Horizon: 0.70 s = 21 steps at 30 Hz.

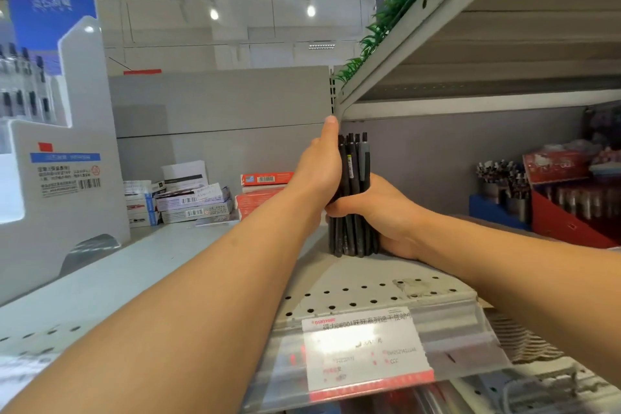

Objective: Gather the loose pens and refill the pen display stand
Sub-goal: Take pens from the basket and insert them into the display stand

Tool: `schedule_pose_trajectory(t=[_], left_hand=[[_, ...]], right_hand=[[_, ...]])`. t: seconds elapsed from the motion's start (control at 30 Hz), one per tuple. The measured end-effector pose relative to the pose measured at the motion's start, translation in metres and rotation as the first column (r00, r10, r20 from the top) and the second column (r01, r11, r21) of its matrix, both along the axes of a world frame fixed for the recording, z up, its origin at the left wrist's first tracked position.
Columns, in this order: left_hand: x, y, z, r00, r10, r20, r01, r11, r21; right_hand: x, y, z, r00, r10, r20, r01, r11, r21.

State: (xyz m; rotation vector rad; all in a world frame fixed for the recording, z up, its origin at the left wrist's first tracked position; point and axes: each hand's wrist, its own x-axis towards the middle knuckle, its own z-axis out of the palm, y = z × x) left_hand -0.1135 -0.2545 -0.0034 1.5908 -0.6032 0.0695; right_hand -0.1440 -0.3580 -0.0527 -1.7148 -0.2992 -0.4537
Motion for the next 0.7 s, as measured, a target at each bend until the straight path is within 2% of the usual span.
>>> schedule_pose_trajectory(t=[0.1, 0.17, 0.23, 0.33, 0.43, 0.5, 0.57, 0.7], left_hand=[[-0.004, -0.002, 0.0, 0.991, -0.102, -0.088, 0.084, 0.98, -0.182], [-0.011, -0.004, 0.003, 0.982, -0.154, -0.106, 0.128, 0.967, -0.221], [-0.023, -0.001, 0.006, 0.985, -0.135, -0.108, 0.108, 0.967, -0.232], [-0.051, 0.012, -0.001, 0.997, -0.057, -0.054, 0.042, 0.967, -0.249], [-0.094, 0.028, -0.023, 0.998, -0.013, 0.063, 0.035, 0.933, -0.358], [-0.126, 0.039, -0.044, 0.984, 0.062, 0.165, 0.01, 0.913, -0.407], [-0.155, 0.051, -0.066, 0.942, 0.22, 0.255, -0.101, 0.906, -0.41], [-0.199, 0.096, -0.093, 0.724, 0.55, 0.415, -0.457, 0.834, -0.309]], right_hand=[[0.0, -0.004, 0.0, 1.0, 0.01, 0.03, -0.013, 0.996, 0.089], [-0.005, -0.006, 0.003, 0.998, 0.024, 0.055, -0.033, 0.988, 0.153], [-0.014, -0.007, 0.005, 0.995, 0.069, 0.078, -0.084, 0.977, 0.197], [-0.041, -0.007, 0.014, 0.98, 0.176, 0.095, -0.196, 0.938, 0.285], [-0.073, 0.0, 0.024, 0.942, 0.32, 0.101, -0.334, 0.867, 0.369], [-0.091, 0.013, 0.023, 0.911, 0.404, 0.082, -0.399, 0.816, 0.418], [-0.107, 0.035, 0.017, 0.875, 0.481, 0.051, -0.446, 0.762, 0.47], [-0.137, 0.095, -0.005, 0.775, 0.631, -0.003, -0.533, 0.657, 0.534]])
